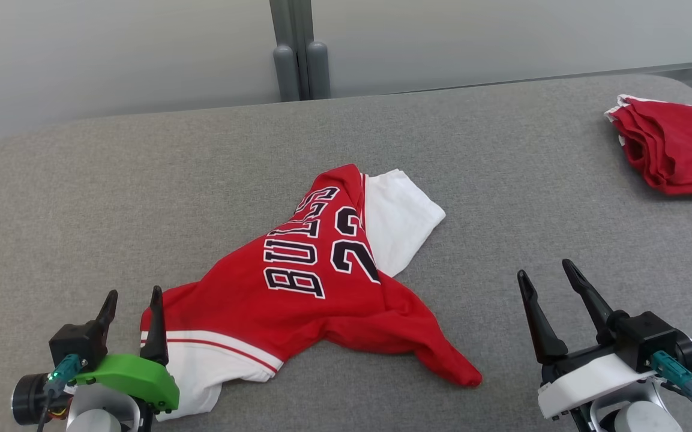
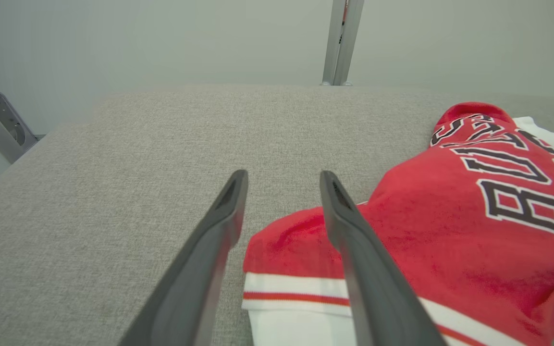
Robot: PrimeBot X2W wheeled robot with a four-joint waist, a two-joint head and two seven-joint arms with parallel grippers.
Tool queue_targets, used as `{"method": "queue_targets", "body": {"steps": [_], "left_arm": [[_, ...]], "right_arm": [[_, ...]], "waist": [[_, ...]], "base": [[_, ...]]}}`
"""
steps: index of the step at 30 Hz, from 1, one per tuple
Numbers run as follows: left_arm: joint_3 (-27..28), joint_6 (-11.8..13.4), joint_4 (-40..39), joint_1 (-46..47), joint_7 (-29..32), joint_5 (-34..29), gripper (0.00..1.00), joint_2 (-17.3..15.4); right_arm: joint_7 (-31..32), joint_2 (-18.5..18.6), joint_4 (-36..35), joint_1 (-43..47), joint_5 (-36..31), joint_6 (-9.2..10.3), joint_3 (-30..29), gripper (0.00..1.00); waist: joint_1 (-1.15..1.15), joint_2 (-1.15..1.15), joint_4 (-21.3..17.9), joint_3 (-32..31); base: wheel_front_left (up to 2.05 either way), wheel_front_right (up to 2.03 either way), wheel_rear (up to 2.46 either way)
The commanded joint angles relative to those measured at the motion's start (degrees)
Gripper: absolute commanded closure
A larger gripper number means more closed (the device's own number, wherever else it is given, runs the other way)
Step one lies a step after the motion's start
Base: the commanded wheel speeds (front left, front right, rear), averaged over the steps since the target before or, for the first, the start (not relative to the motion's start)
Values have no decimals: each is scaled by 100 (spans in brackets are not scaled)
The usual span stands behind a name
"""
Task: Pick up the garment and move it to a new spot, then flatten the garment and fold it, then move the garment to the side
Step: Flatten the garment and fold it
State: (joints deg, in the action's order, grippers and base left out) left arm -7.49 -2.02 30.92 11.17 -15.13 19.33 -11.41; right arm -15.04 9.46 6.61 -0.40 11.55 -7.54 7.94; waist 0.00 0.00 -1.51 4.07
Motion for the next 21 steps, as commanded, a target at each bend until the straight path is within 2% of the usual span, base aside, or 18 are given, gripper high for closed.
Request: {"method": "queue_targets", "body": {"steps": [1, 6, 12, 21], "left_arm": [[77, 2, -21, -91, 2, -49, 0, 33], [355, 14, -432, -253, 2, -219, 0, 155], [806, 28, -1382, -605, 2, -546, 0, 393], [917, -277, -2084, -1101, 2, -908, 0, 646]], "right_arm": [[-19, 8, 13, 3, 54, 11, -33, 0], [-19, -18, 17, 125, 45, 11, -126, 0], [-19, -44, 25, 170, 15, 11, -169, 0], [-19, -81, 106, 283, 74, 11, -176, 0]], "waist": [[0, 0, 11, -25], [0, 0, 114, -120], [0, 0, 262, -217], [0, 0, 373, -366]], "base": [[0, 0, 0], [0, 0, 0], [0, 0, 0], [0, 0, 0]]}}
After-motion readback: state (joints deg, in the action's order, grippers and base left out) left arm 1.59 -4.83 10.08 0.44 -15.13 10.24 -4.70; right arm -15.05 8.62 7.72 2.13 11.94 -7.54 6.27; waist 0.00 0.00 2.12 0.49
